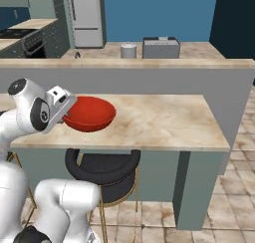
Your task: Pick up the bowls from the cabinet and place each bowl in front of a stool on the dining counter.
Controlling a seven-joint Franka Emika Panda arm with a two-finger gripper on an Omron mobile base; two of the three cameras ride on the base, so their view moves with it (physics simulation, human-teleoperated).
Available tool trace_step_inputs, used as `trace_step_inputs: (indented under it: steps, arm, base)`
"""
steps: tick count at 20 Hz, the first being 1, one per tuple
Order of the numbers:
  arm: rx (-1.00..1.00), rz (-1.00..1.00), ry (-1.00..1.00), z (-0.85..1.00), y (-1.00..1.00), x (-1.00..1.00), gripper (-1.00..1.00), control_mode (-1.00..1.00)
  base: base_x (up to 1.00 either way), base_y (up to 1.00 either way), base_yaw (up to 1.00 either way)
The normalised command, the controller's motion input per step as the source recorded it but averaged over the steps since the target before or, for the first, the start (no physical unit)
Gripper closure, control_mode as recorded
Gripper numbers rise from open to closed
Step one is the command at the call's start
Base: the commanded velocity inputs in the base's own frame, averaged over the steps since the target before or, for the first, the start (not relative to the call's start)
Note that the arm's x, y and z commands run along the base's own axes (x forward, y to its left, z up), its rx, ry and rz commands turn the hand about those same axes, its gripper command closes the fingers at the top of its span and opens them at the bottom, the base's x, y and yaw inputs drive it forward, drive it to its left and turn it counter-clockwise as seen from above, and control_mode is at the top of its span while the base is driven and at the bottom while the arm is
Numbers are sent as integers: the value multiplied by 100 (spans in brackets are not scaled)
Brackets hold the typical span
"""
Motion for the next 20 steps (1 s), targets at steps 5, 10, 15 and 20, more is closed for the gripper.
trace_step_inputs:
  steps: [5, 10, 15, 20]
  arm:
    - [-1, -29, 4, -40, 0, 100, 100, -100]
    - [-3, -12, 6, -4, 0, 67, 100, -100]
    - [2, 0, 0, -7, 3, 32, 100, -100]
    - [2, 0, 0, -23, 0, 47, 100, -100]
  base:
    - [0, 0, 0]
    - [0, 0, 0]
    - [0, 0, 0]
    - [0, 0, 0]
